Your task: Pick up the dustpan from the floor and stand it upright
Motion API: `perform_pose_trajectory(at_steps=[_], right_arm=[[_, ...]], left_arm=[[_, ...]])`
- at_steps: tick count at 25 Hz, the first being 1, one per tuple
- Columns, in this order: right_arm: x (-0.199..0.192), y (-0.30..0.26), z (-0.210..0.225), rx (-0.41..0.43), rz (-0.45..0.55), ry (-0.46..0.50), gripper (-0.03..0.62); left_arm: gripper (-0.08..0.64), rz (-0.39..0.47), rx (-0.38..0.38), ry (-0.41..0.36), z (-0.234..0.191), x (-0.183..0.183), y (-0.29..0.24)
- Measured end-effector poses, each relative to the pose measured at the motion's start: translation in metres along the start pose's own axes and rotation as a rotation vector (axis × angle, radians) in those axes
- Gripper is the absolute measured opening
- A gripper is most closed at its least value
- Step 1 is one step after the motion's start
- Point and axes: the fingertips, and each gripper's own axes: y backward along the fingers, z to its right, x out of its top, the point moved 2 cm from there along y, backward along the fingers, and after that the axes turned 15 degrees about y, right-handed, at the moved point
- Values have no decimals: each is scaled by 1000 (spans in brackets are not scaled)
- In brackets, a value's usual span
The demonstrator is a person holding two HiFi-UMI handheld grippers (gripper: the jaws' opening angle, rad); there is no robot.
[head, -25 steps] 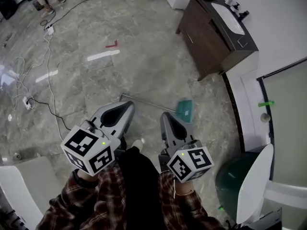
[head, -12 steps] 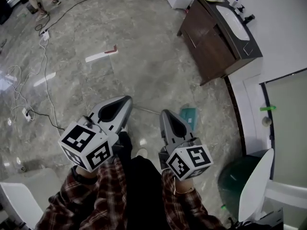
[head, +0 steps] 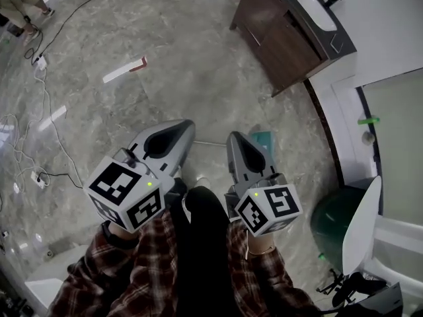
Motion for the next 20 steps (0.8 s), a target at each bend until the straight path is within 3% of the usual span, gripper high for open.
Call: perform_pose_trajectory(at_steps=[7,13,20], right_arm=[[-4,-6,29,-10,-22,60,11],[-22,-23,41,60,-56,108,11],[-93,-66,53,122,-182,199,12]], left_arm=[[9,-18,-5,8,1,-1,-30],[9,1,49,5,-15,-7,-35],[9,-29,131,27,-56,-54,-63]])
